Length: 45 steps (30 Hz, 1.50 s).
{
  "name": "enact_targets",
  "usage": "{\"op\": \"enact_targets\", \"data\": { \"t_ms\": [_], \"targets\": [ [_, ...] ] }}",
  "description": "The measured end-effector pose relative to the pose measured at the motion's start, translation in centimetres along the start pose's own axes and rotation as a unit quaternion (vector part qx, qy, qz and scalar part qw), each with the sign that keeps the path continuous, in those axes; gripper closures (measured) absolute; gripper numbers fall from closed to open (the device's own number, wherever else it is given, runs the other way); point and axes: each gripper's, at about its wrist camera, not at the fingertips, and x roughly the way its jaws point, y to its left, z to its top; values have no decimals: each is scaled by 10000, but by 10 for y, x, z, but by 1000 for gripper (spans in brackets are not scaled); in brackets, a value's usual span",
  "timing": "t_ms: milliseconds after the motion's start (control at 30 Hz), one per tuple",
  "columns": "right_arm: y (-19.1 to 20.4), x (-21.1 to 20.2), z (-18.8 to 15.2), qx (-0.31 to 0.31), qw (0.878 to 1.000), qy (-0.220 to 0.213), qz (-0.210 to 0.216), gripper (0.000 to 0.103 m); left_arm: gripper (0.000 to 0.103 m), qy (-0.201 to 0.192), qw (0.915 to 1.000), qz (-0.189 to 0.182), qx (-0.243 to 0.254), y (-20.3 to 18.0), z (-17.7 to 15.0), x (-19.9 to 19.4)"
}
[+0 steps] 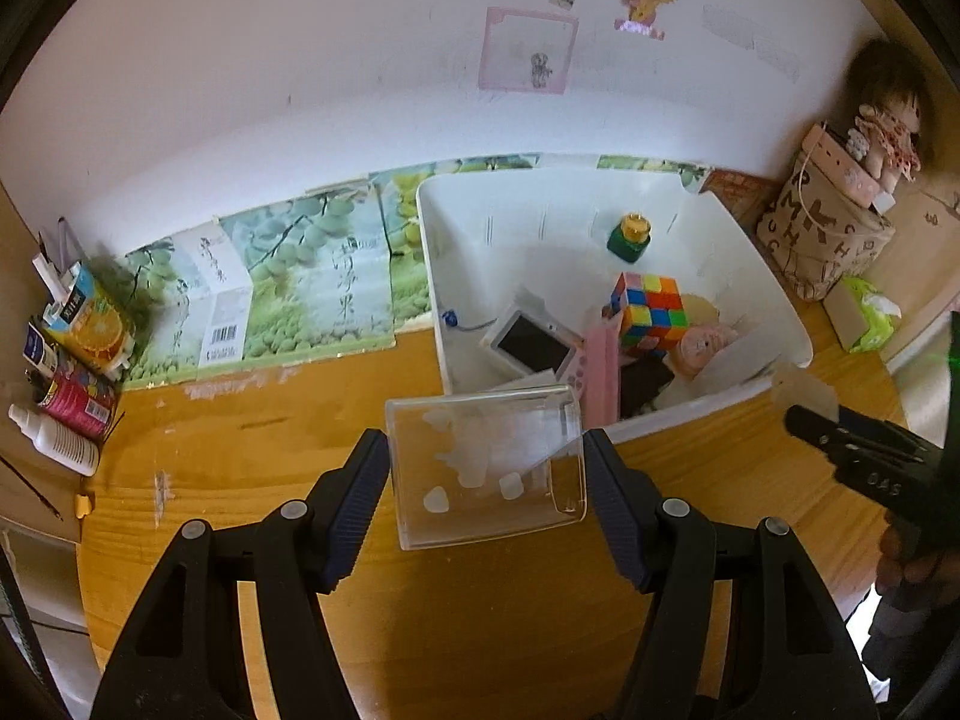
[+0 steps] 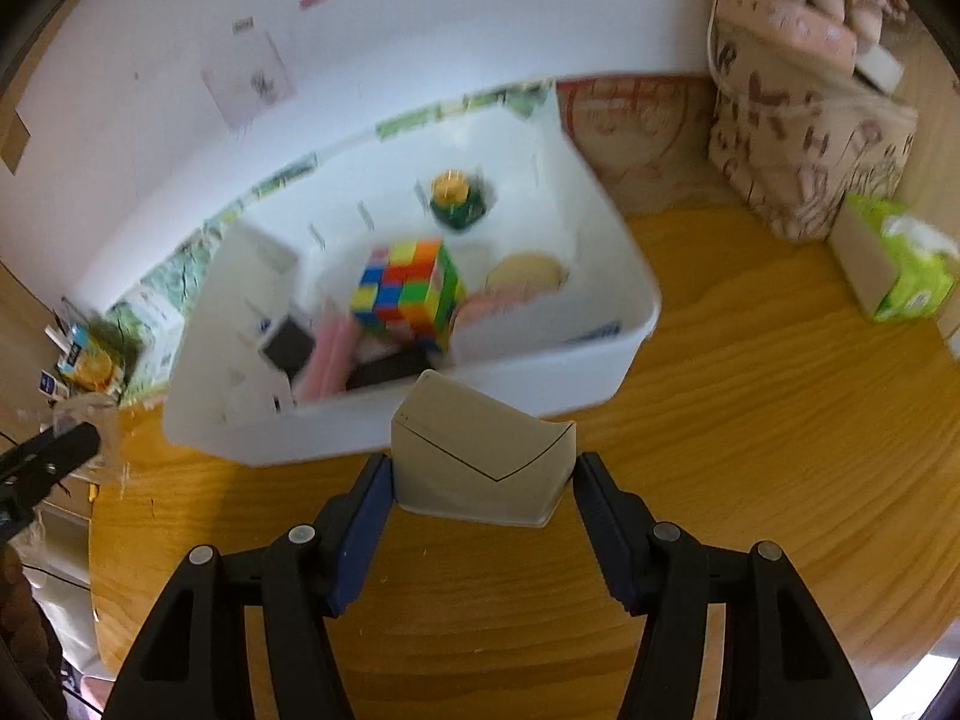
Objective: Organize rigid objects
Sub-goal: 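Carry the clear box and beige box over the bin with both grippers, then open both grippers to drop the clear box and beige box into the bin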
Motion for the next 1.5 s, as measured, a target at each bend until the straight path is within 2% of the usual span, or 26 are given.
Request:
{"op": "enact_targets", "data": {
  "t_ms": [300,600,1000,1033,1067,1133,1300,1500],
  "targets": [
    [-5,-13,35,-240,9990,-354,86,41,34,-242,9994,77,-240,-8,20,2],
    [-4,-3,60,-808,9946,-538,365,41,34,-362,9965,153,-738,-17,34,18],
    [9,23,66,-1578,9818,-800,693,41,33,-419,9943,180,-964,-24,44,38],
    [11,25,66,-1623,9810,-785,713,41,30,-441,9946,181,-927,-25,44,38],
    [12,26,66,-1633,9807,-763,753,40,23,-466,9946,187,-909,-26,45,38],
    [12,27,66,-1599,9812,-734,793,36,19,-558,9946,184,-857,-28,45,36],
    [8,17,64,-1500,9824,-831,734,32,18,-550,9956,147,-742,-34,45,34],
    [-2,-14,58,-1221,9844,-1098,635,24,18,-764,9945,-127,-708,-42,37,9]
  ]
}}
